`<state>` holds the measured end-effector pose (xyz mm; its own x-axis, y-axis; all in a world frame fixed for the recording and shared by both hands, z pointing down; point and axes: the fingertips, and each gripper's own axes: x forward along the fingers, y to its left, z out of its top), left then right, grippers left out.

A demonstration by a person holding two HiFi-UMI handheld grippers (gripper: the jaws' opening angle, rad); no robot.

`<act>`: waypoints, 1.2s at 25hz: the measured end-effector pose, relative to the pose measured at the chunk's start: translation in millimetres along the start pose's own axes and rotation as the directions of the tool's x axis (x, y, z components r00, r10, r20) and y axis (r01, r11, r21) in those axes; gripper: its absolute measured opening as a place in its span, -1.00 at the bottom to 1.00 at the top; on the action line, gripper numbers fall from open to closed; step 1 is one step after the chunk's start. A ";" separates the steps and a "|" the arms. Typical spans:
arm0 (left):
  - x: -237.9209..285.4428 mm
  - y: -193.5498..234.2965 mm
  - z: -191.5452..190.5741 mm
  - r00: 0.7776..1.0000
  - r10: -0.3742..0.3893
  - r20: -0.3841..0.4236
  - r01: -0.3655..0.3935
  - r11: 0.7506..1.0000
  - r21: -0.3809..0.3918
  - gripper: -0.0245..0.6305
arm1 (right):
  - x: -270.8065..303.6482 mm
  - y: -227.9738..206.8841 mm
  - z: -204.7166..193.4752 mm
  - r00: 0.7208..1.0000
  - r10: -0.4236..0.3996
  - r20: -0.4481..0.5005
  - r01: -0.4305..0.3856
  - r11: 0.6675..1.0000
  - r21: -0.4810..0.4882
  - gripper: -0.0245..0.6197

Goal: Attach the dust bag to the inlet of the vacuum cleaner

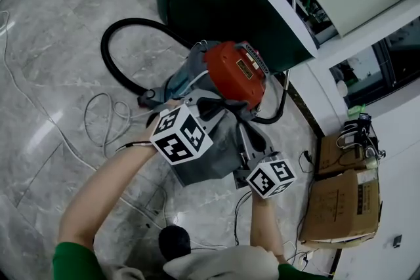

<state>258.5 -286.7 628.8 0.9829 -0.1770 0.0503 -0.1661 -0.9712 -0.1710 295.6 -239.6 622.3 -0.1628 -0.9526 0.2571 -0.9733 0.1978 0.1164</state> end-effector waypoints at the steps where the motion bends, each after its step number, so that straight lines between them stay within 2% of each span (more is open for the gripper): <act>1: -0.5 -0.4 -0.1 1.000 0.004 -0.002 -0.004 1.000 0.003 -0.77 | -0.3 0.4 0.2 1.000 -0.004 -0.001 0.004 1.000 -0.005 -0.84; 9: -6.0 -1.5 -0.2 1.000 0.025 -0.015 -0.024 0.999 0.020 -0.77 | -2.6 -0.5 4.3 0.999 -0.052 0.003 0.052 0.998 -0.038 -0.84; 14: -8.8 -1.5 -2.2 0.999 0.028 -0.030 -0.028 1.000 0.007 -0.77 | -8.3 -4.0 7.4 0.994 -0.111 0.004 0.111 0.993 -0.042 -0.83; 17: -12.0 -3.1 -2.5 0.999 0.029 -0.037 -0.028 1.000 0.010 -0.77 | -14.3 -3.0 10.4 0.988 -0.151 -0.001 0.151 0.986 -0.069 -0.83; 20: -20.6 0.7 1.6 0.999 0.039 -0.025 -0.038 0.999 0.014 -0.77 | -16.4 1.6 17.7 0.987 -0.158 -0.012 0.155 0.981 -0.114 -0.83; 26: -57.4 16.8 18.6 0.995 0.078 -0.058 -0.082 0.994 -0.072 -0.77 | -19.0 18.6 52.9 0.984 -0.166 -0.059 0.154 0.975 -0.162 -0.83; 30: -90.7 22.1 63.2 0.988 0.091 -0.127 -0.108 0.985 -0.131 -0.77 | -29.4 37.5 102.7 0.979 -0.133 -0.152 0.109 0.981 -0.159 -0.83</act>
<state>170.8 -282.0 558.3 0.9456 -0.2839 0.1588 -0.2803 -0.9589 -0.0450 247.3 -228.0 520.6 -0.0051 -0.9243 0.3817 -0.9471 0.1270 0.2949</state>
